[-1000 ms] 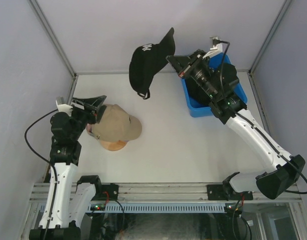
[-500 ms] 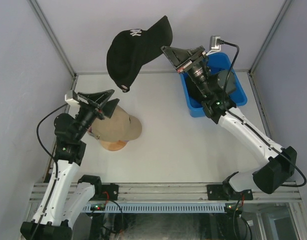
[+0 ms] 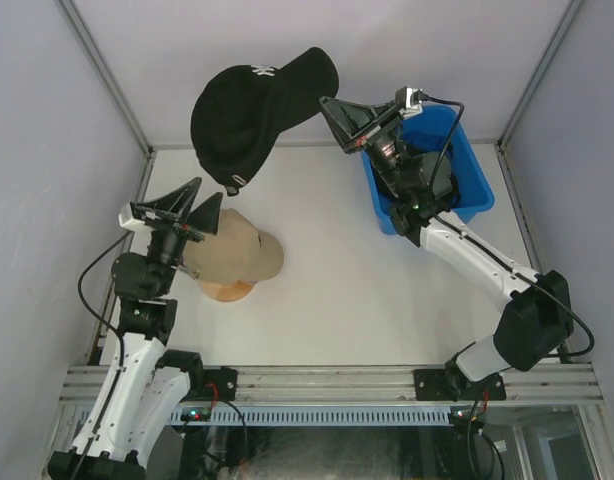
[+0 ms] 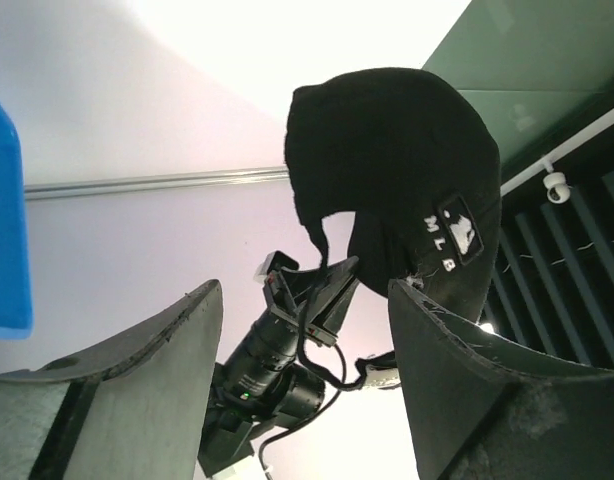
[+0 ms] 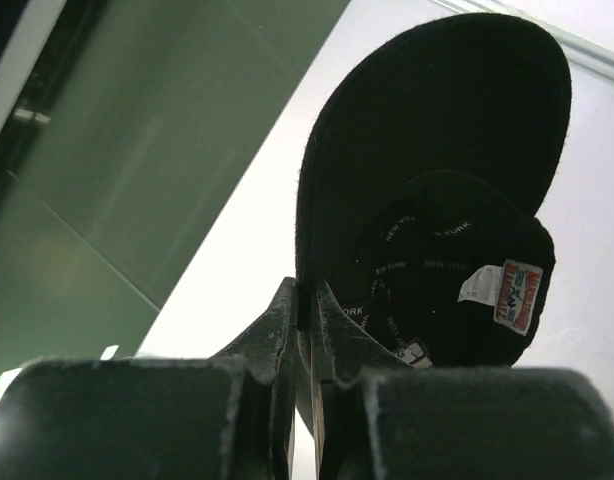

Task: Stack the hats
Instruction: Stack the hat on the hat.

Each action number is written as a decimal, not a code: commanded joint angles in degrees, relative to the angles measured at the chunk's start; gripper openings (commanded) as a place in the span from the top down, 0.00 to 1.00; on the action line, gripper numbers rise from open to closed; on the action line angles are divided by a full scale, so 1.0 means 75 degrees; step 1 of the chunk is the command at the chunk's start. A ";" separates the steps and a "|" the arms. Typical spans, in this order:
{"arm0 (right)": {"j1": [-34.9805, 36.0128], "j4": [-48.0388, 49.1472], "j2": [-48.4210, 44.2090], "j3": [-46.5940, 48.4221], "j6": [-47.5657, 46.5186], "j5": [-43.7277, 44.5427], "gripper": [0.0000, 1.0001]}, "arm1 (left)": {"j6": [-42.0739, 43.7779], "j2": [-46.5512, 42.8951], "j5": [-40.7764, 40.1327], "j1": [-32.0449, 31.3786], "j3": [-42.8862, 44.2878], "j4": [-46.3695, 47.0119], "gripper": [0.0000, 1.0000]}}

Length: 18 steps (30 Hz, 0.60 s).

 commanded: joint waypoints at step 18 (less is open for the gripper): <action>0.0277 0.2132 0.0768 0.0000 0.2044 0.0427 1.00 | -0.0099 0.0335 0.0513 -0.0262 0.0301 0.1077 0.35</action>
